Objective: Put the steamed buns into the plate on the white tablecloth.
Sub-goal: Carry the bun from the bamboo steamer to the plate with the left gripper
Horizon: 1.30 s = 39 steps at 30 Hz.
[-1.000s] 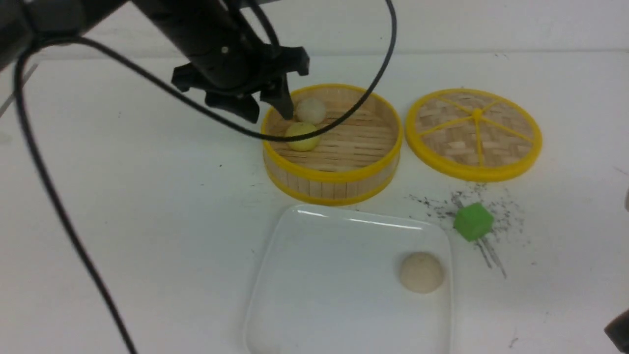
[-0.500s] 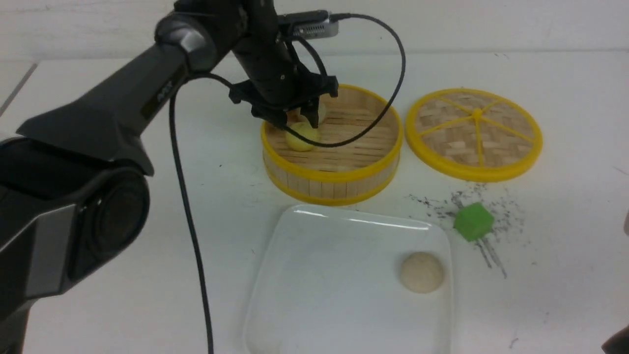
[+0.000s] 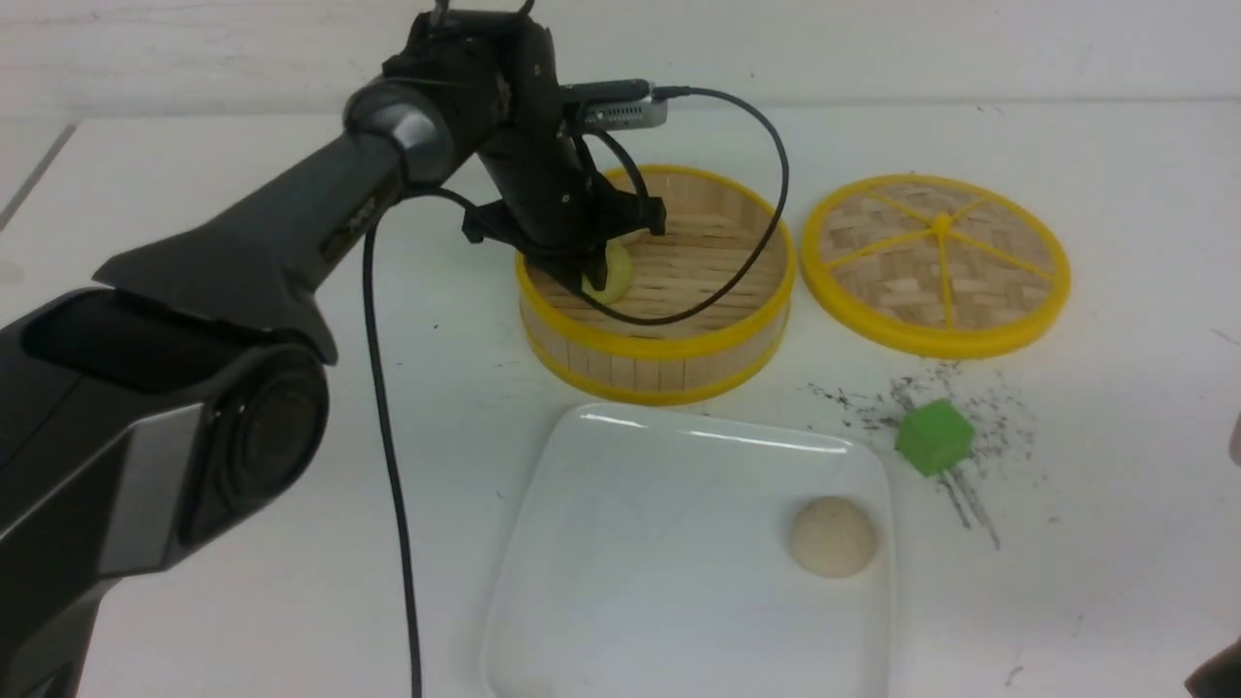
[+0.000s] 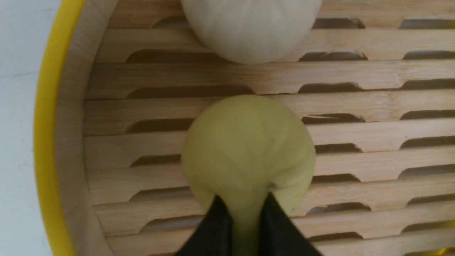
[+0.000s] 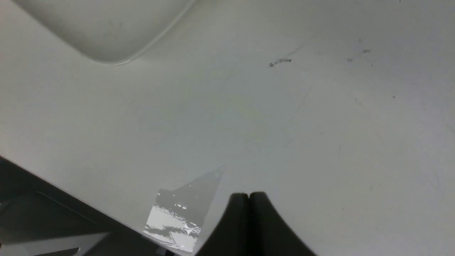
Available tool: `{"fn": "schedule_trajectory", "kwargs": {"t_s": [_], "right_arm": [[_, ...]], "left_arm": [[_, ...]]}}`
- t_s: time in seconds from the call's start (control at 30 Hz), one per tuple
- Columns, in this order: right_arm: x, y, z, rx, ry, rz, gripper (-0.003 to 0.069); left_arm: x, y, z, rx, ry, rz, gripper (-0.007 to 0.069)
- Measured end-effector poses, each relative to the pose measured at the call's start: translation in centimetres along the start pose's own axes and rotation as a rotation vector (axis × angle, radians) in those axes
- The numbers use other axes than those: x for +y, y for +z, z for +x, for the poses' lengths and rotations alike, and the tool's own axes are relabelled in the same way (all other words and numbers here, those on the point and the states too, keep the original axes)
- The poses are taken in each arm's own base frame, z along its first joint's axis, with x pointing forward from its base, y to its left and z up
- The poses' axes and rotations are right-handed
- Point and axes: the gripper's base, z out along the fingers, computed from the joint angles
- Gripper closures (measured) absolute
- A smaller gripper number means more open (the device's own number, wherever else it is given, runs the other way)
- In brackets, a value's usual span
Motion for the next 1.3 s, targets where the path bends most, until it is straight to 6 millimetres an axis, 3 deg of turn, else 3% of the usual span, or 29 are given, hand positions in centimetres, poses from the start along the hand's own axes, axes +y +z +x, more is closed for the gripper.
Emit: {"fn": "schedule_trajectory", "kwargs": {"t_s": [0.1,0.17,0.3,0.43,0.5,0.53,0.6,0.67,0.77,0.83,0.87,1.07,1.17,1.3], "right_arm": [[0.0,0.0,0.0,0.000,0.000,0.000,0.0654],[0.0,0.0,0.0,0.000,0.000,0.000,0.0654],[0.0,0.0,0.0,-0.003,0.000,0.000,0.0650],[0.0,0.0,-0.3,-0.028,0.000,0.001,0.0647],[0.0,0.0,-0.3,-0.028,0.001,0.000,0.0647],[0.0,0.0,-0.3,-0.028,0.001,0.000,0.0647],[0.0,0.0,-0.2,-0.022,0.001,-0.001,0.0645],[0.1,0.0,-0.1,-0.012,0.004,-0.007,0.0645],[0.1,0.0,0.0,-0.001,0.005,-0.011,0.0643],[0.1,0.0,0.0,-0.001,0.005,-0.011,0.0642],[0.1,0.0,0.0,-0.003,0.006,-0.014,0.0641],[0.2,0.0,-0.2,-0.021,0.012,-0.023,0.0640],[0.2,0.0,-0.3,-0.030,0.012,-0.024,0.0636],[0.2,0.0,-0.4,-0.041,0.014,-0.027,0.0630]], "left_arm": [[-0.4,-1.5,0.0,0.012,-0.013,0.030,0.0602],[-0.8,-3.8,-0.2,0.013,-0.012,0.044,0.0603],[-1.8,-10.7,-1.0,-0.070,0.002,0.082,0.0603],[-2.8,-19.7,-1.0,-0.224,0.023,0.133,0.0603],[-3.0,-23.2,-0.5,-0.285,0.032,0.151,0.0603],[-3.1,-23.4,-0.5,-0.289,0.033,0.152,0.0603],[-3.1,-26.3,0.6,-0.319,0.037,0.171,0.0602],[-3.3,-27.4,1.8,-0.304,0.042,0.185,0.0602],[-3.8,-27.8,4.2,-0.247,0.089,0.184,0.0598],[-4.4,-26.7,6.0,-0.172,0.127,0.181,0.0595],[-5.2,-25.1,8.0,-0.085,0.161,0.177,0.0594],[-7.5,-15.2,15.1,0.242,0.272,0.086,0.0587],[-8.5,-11.9,16.7,0.244,0.303,0.054,0.0576],[-9.7,-9.6,17.3,0.224,0.323,0.039,0.0546]]}}
